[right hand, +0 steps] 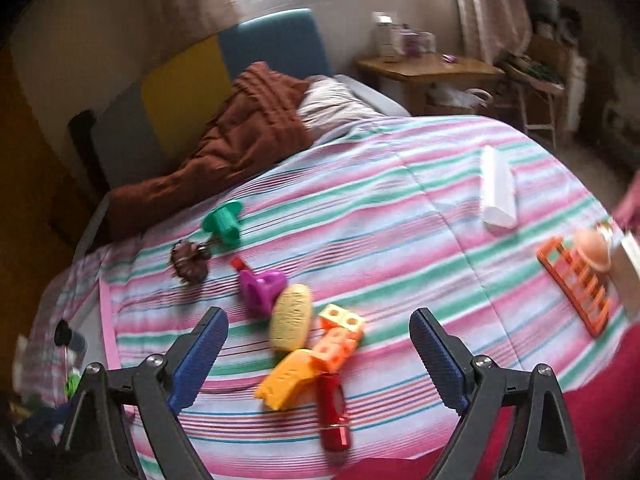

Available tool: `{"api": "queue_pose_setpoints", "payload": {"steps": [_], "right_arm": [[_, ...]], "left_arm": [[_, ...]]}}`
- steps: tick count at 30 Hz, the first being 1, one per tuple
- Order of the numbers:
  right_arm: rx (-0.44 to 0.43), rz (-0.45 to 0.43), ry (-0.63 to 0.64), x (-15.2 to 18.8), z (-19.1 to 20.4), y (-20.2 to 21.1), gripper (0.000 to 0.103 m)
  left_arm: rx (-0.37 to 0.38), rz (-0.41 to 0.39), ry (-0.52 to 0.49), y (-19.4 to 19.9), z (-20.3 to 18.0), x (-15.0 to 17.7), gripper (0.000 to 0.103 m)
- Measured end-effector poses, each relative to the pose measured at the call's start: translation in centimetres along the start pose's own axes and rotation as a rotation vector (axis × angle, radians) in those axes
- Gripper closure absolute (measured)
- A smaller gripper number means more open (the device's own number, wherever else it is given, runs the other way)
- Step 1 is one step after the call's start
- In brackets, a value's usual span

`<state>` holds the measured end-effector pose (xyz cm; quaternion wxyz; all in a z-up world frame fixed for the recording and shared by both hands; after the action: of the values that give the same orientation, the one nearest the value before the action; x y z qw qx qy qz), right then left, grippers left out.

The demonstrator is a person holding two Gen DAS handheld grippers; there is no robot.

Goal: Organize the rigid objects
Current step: 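Reach the left gripper to the yellow knife-shaped piece and grasp it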

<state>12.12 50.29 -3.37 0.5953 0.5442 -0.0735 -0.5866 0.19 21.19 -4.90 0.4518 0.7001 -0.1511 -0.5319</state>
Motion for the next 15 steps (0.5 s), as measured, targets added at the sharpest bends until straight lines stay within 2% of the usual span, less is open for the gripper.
{"api": "queue_pose_setpoints", "payload": {"steps": [4, 8, 15], "right_arm": [[-0.081, 0.043, -0.143, -0.4, -2.4, -0.6, 0.01], [-0.17, 0.014, -0.267, -0.8, -4.4, -0.1, 0.01], [-0.221, 0.011, -0.315, -0.8, -5.0, 0.0, 0.01]], "left_arm": [[0.085, 0.018, -0.075, -2.6, -3.3, -2.2, 0.045], [0.134, 0.029, -0.179, -5.5, -6.7, -4.5, 0.045], [0.173, 0.069, -0.286, -9.7, -10.7, -6.8, 0.045]]}}
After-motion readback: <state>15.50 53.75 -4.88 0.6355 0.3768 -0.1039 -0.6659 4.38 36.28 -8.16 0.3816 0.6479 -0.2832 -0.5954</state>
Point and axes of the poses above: each gripper's, at about its wrist camera, not at the fingertips, and y roughly against the way its jaws point, z to its left, x to its underside, the point moved 2 cm from there along -y, roughly the way its jaws point, and after that the axes turned 14 degrees about -y, right-handed, at the moved point
